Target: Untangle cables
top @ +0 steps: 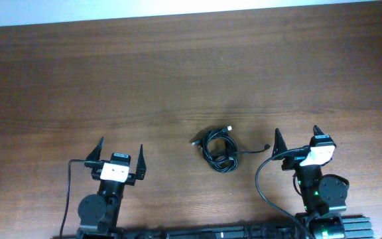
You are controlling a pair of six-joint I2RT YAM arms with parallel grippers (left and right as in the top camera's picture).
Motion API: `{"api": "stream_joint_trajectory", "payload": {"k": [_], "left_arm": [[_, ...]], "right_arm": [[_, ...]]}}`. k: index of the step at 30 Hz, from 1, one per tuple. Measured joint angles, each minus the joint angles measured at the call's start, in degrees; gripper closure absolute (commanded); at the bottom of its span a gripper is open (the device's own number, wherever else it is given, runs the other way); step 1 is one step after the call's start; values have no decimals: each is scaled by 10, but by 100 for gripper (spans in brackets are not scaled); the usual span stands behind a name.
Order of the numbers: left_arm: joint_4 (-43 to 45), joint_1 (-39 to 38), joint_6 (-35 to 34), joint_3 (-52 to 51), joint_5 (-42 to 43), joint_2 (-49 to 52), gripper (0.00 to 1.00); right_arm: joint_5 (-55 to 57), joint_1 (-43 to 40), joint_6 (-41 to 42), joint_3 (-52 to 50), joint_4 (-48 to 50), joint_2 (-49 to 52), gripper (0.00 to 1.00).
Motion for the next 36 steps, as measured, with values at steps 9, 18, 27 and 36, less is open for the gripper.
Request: {"api": "stream_joint_trajectory", "payload": {"k": [9,18,27,36], "left_arm": [[-6,0,-7,2,-16,0,1],[-175,0,-26,170,-14,23,1],[-248,0,-28,311,-7,147,1],[-302,0,-28,475,5,359,1]], "right_arm": [[0,0,0,0,0,0,1],[0,0,0,0,0,0,1],[0,0,0,0,0,0,1],[0,0,0,0,0,0,1]]}}
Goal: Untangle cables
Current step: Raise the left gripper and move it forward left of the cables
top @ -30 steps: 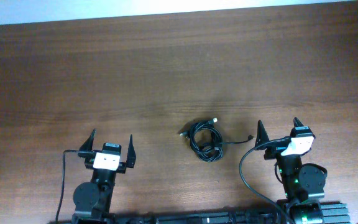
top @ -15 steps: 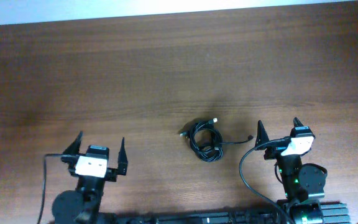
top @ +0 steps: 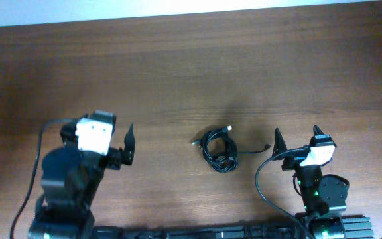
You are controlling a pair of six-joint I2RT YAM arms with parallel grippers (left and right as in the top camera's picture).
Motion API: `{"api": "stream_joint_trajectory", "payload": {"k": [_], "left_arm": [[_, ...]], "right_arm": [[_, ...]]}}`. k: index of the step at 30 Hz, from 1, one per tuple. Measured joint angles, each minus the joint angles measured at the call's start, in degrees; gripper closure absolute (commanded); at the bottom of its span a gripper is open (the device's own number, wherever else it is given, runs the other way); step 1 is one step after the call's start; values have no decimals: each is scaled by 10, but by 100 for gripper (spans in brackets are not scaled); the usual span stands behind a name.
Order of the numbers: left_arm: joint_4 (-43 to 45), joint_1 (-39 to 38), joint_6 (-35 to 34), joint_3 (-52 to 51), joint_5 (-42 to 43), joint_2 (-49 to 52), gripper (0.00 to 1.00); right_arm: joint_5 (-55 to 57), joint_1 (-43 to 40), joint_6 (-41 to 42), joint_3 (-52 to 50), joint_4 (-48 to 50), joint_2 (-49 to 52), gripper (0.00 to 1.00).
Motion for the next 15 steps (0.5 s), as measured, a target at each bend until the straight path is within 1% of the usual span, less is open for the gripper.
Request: {"api": "stream_joint_trajectory", "payload": {"k": [5,10,15], "left_arm": [[-53,0,0,83,0,120,1],[-79,0,0,150,4,216,1],[-91,0,7,209,25,295,1]], "right_arm": [[0,0,0,0,0,0,1],[0,0,0,0,0,0,1],[0,0,0,0,0,0,1]]}}
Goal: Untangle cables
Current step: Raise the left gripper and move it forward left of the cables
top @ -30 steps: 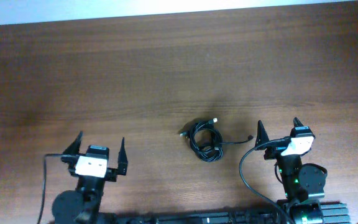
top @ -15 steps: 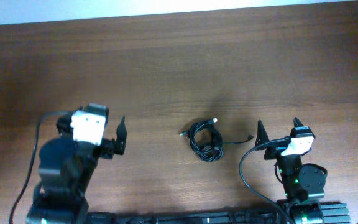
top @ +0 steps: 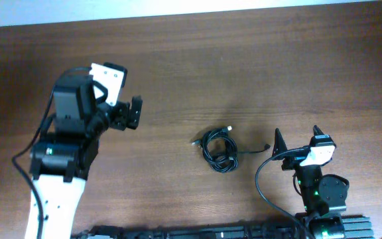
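A small bundle of coiled black cables point(top: 219, 150) lies on the brown wooden table point(top: 244, 66), with short ends sticking out to the left, top and right. My left gripper point(top: 133, 113) is raised up and to the left of the bundle, pointing toward it; whether its fingers are apart cannot be told from overhead. My right gripper point(top: 297, 138) rests open at the table's front right, right of the cable bundle, with nothing between its fingers.
The right arm's own black cable point(top: 264, 182) loops on the table next to its base. The table's far edge runs along the top of the overhead view.
The left arm has risen further and reached forward; its gripper now sits higher and slightly right of where it was. The right arm and the cables are unchanged.
First both arms rested at the front edge with grippers open, and the cable bundle lay between them. Then the left arm was lifted off its rest to the left. Now it stands higher still, its gripper turned toward the bundle.
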You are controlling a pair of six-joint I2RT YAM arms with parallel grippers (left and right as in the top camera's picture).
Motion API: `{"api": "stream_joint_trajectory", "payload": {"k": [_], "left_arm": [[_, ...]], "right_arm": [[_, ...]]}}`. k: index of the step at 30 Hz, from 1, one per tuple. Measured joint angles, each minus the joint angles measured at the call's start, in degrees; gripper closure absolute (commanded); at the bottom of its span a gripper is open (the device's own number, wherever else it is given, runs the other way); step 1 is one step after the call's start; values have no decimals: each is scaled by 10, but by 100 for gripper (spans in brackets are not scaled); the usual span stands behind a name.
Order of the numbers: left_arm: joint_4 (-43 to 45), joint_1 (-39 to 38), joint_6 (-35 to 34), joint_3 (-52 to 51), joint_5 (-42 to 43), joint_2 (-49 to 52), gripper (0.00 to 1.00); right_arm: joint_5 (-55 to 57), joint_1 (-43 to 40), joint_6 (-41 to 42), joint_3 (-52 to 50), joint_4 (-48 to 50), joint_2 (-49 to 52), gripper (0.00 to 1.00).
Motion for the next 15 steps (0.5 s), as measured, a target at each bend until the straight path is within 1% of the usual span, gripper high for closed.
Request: {"api": "stream_joint_trajectory", "payload": {"k": [8,11,15], "left_arm": [[9,0,13,20,7,61,1],[39,0,15,20,7,64,1],[54,0,15,21,7,64,1]], "right_arm": [[0,0,0,0,0,0,1],[0,0,0,0,0,0,1],[0,0,0,0,0,0,1]]}}
